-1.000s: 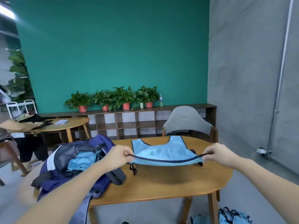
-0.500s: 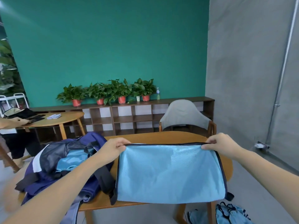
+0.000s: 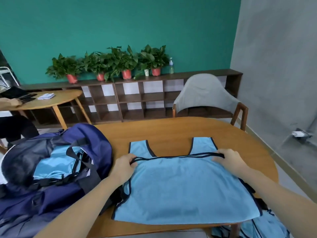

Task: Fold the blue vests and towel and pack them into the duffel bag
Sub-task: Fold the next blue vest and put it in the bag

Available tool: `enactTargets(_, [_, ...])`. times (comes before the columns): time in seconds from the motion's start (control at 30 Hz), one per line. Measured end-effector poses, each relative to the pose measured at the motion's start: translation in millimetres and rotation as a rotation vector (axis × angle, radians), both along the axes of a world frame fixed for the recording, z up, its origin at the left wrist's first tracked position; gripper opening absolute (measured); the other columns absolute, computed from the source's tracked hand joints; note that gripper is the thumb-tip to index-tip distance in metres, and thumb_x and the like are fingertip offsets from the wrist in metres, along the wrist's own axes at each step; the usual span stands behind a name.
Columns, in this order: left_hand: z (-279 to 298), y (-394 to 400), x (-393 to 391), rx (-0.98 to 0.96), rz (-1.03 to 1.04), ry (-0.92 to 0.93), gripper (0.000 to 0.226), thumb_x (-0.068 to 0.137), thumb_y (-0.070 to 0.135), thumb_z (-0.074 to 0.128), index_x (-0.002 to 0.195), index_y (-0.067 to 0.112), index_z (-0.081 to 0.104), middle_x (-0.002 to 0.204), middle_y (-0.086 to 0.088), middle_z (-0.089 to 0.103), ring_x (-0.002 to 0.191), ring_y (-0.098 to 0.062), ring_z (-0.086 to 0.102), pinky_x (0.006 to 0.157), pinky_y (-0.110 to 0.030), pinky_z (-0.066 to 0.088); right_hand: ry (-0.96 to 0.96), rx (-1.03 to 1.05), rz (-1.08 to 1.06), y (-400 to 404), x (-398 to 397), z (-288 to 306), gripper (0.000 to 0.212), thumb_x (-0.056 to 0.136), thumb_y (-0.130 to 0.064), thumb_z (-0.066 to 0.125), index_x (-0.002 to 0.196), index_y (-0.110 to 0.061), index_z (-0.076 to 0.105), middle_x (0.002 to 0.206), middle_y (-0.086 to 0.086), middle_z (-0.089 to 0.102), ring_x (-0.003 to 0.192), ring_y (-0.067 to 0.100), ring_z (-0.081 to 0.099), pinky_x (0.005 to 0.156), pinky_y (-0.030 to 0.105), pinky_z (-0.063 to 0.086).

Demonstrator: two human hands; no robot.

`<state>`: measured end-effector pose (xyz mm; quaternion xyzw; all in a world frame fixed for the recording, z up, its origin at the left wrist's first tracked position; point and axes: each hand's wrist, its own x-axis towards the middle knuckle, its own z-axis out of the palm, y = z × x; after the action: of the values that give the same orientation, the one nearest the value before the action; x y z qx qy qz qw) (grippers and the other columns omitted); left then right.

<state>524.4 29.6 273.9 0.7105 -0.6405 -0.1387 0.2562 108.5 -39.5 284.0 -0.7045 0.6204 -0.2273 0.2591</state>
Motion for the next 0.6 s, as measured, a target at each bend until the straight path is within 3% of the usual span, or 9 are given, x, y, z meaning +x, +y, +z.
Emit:
enactTargets(0.07, [-5.2,-0.8,0.6,0.002,0.013,-0.033,0.03,0.096,0.017,0.065,0.071,0.029,0.052,0.074,0.01,0.057,0.071,-0.006,0.053,0.058,-0.016,0.032,-0.009,-0.03,-0.023,-0.8,-1.4,-8.3,0.015,0.095,-0.031,0.069,0.101,-0.019,0.073,0.081,-0.009,0.069,0.066,0.008,0.061,0.054,0.015,0.039])
enactTargets(0.2, [-5.5,8.7,-2.7,-0.017,0.042,-0.051,0.034,0.096,0.019,0.065,0.067,0.027,0.048,0.071,0.006,0.055,0.067,-0.008,0.051,0.056,-0.018,0.03,0.012,-0.061,-0.044,5.5,-5.4,-15.6,0.025,0.094,-0.04,0.068,0.111,-0.021,0.07,0.084,-0.009,0.071,0.066,0.011,0.066,0.056,0.022,0.048])
enactTargets(0.27, [-5.8,17.7,-6.3,-0.026,0.032,-0.063,0.034,0.097,0.02,0.065,0.068,0.026,0.049,0.071,0.006,0.055,0.067,-0.008,0.052,0.055,-0.017,0.031,0.017,-0.052,-0.051,13.3,-10.8,-15.3,0.018,0.094,-0.04,0.068,0.103,-0.025,0.07,0.083,-0.007,0.072,0.064,0.013,0.066,0.055,0.024,0.05])
enactTargets(0.37, [-0.9,33.5,-11.2,-0.062,-0.008,-0.002,0.026,0.098,0.019,0.063,0.075,0.028,0.056,0.07,0.007,0.061,0.067,-0.007,0.056,0.058,-0.018,0.038,-0.02,-0.052,-0.032,28.7,-20.4,-7.2,0.015,0.094,-0.039,0.068,0.088,-0.026,0.074,0.084,-0.004,0.074,0.075,0.018,0.068,0.069,0.04,0.058])
enactTargets(0.47, [17.5,42.2,-11.4,-0.138,-0.018,0.101,0.011,0.098,0.023,0.063,0.09,0.03,0.067,0.081,0.008,0.07,0.08,-0.009,0.064,0.073,-0.023,0.049,-0.062,-0.147,-0.014,40.1,-27.3,11.2,0.015,0.093,-0.042,0.068,0.09,-0.029,0.075,0.084,-0.014,0.073,0.079,0.004,0.066,0.068,0.028,0.053])
enactTargets(0.6, [55.4,23.1,-4.8,-0.26,0.004,0.234,0.006,0.096,0.027,0.068,0.094,0.026,0.074,0.087,0.009,0.075,0.085,-0.013,0.068,0.079,-0.035,0.053,-0.127,-0.265,-0.016,23.3,-21.6,49.4,0.013,0.092,-0.04,0.07,0.088,-0.03,0.076,0.08,-0.014,0.073,0.073,0.001,0.066,0.066,0.027,0.055])
